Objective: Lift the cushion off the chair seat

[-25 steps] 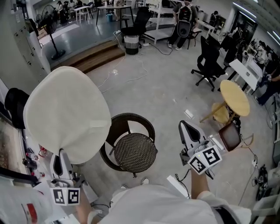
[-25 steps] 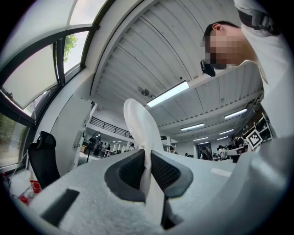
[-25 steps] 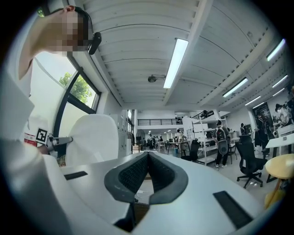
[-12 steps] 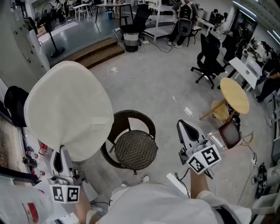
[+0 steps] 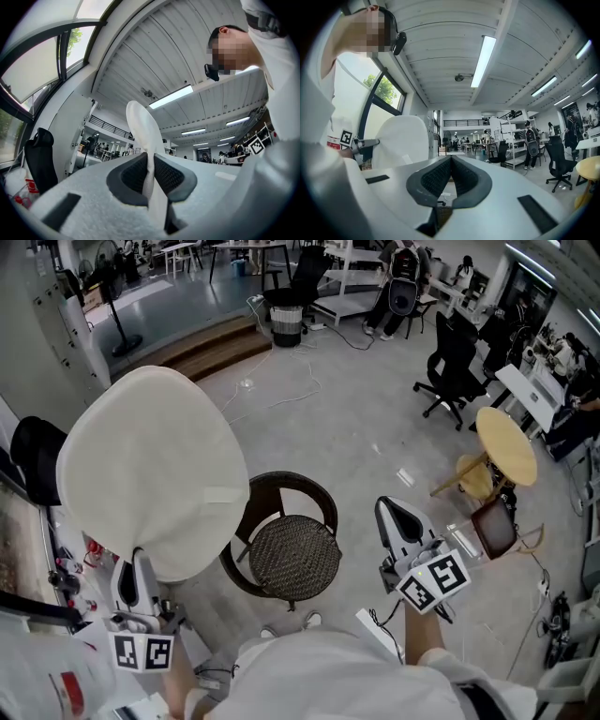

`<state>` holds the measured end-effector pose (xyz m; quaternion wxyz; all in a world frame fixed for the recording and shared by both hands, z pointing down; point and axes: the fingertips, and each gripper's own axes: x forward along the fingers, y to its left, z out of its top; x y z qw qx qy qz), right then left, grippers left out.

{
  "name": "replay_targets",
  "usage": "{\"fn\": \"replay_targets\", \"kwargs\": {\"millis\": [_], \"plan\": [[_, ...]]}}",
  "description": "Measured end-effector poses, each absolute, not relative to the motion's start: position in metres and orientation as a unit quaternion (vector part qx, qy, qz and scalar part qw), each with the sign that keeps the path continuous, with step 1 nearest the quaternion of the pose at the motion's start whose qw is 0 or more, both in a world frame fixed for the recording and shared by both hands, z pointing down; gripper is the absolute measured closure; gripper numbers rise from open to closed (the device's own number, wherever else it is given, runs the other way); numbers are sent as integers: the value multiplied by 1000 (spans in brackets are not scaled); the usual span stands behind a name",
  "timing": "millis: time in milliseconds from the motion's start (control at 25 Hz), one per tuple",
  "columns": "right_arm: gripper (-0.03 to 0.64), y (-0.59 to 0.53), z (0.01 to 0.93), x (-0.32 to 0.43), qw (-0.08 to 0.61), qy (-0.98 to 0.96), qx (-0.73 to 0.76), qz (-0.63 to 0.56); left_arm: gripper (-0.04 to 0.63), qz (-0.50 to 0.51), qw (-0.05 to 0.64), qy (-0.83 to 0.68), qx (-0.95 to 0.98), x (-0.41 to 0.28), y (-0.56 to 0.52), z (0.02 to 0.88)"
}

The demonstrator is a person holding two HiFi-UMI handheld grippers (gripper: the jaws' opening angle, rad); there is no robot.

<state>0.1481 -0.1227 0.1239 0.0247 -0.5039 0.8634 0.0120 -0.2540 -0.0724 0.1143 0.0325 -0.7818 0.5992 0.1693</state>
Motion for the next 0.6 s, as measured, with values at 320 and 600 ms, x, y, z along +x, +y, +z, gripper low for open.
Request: {"fn": "replay_targets", "kwargs": {"millis": [320, 600], "plan": [[615, -123, 123, 136, 31, 873, -486, 23, 555, 169, 33, 598, -782, -253, -75, 119], [615, -121, 118, 135, 33, 867, -496, 42, 555, 174, 34, 594, -785, -254, -73, 118]]}}
